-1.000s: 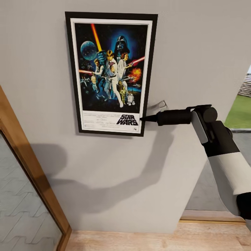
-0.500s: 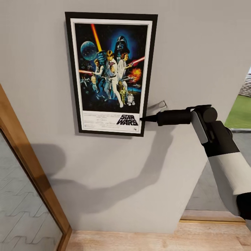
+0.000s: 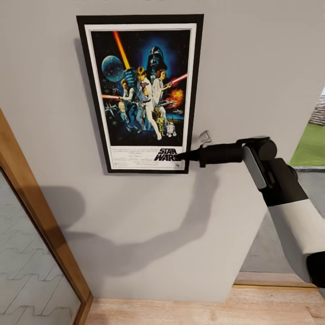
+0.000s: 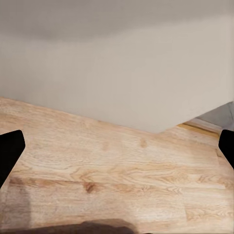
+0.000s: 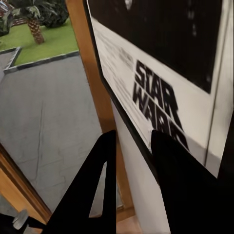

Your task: Pick up the poster from the kitchen countertop and hang it on one of the wall nails in the kitchen.

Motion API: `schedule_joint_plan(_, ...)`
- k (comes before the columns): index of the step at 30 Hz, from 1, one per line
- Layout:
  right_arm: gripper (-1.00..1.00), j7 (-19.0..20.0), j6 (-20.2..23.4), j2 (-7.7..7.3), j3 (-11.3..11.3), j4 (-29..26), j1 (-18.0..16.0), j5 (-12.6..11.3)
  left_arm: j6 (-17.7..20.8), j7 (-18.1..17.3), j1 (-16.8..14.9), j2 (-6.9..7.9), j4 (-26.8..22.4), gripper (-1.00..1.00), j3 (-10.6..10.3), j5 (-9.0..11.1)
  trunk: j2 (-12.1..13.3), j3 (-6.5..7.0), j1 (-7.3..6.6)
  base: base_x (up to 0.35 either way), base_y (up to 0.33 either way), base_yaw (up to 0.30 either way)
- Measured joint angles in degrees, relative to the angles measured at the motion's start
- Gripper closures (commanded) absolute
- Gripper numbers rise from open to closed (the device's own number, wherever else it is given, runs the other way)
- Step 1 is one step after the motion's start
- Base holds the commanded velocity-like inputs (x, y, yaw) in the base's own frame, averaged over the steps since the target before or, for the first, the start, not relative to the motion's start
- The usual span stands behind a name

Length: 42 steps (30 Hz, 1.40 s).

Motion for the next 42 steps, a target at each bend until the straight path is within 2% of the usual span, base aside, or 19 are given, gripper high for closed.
schedule_joint_plan(16,1.00,0.09,-2.98,-0.01,1.08,3.06,0.09,-0.02,0.02,0.01,0.01,0.04,0.00,-1.00,0.01,-0.02,0.00,0.00,0.00,0.000,0.000,0.000)
schedule_joint_plan(20,1.00,-1.18,-2.29,-0.03,1.73,1.68,0.36,-1.25,0.06,0.08,0.01,0.18,0.00,-1.00,0.01,-0.04,0.00,-0.01,0.00,0.000,0.000,0.000)
schedule_joint_plan(21,-1.00,-1.49,-1.62,-0.03,1.73,0.97,0.39,-1.55,0.09,0.09,0.01,0.19,0.00,-1.00,0.01,-0.04,0.00,-0.01,0.00,0.000,0.000,0.000)
schedule_joint_plan(24,-1.00,-2.21,-0.27,-0.04,0.75,2.00,0.61,-2.62,0.13,0.11,0.01,0.23,-0.01,-1.00,0.01,-0.05,0.01,-0.01,0.00,0.000,0.000,0.000)
schedule_joint_plan(25,-1.00,0.65,5.63,-0.05,-3.29,3.15,0.71,-3.87,0.14,0.11,0.01,0.23,0.00,-1.00,0.01,-0.05,-0.02,-0.02,-0.01,0.000,0.000,0.000)
schedule_joint_plan(26,-1.00,1.54,5.76,-0.04,-3.61,3.16,0.76,-3.90,0.15,0.12,0.00,0.23,0.00,-1.00,0.00,-0.05,-0.02,-0.02,-0.01,0.000,0.000,0.000)
schedule_joint_plan(35,-1.00,1.43,5.67,-0.07,-3.68,3.12,0.83,-4.19,0.11,0.10,0.00,0.24,0.01,-1.00,0.00,-0.04,-0.02,-0.01,-0.01,-0.006,0.000,0.000)
schedule_joint_plan(37,-1.00,-0.86,5.81,-0.06,-3.70,3.10,0.83,-4.67,0.09,0.08,0.00,0.24,0.01,-1.00,0.00,-0.04,-0.01,-0.01,0.01,-0.216,0.000,0.000)
schedule_joint_plan(38,-1.00,-2.35,5.58,-0.06,-3.70,3.11,0.83,-4.36,0.09,0.06,0.01,0.24,0.00,-1.00,0.00,-0.05,-0.01,-0.01,0.02,-0.262,0.000,0.000)
schedule_joint_plan(40,-1.00,-2.55,4.30,-0.10,-3.72,3.18,0.83,-2.39,0.09,0.04,0.01,0.24,-0.01,-1.00,0.01,-0.05,0.03,-0.01,0.04,-0.303,0.000,0.000)
schedule_joint_plan(42,-1.00,-2.55,4.30,-0.10,-3.72,3.18,0.82,-2.42,0.08,0.04,0.01,0.24,-0.01,-1.00,0.01,-0.05,0.02,-0.01,0.03,-0.318,0.000,0.000)
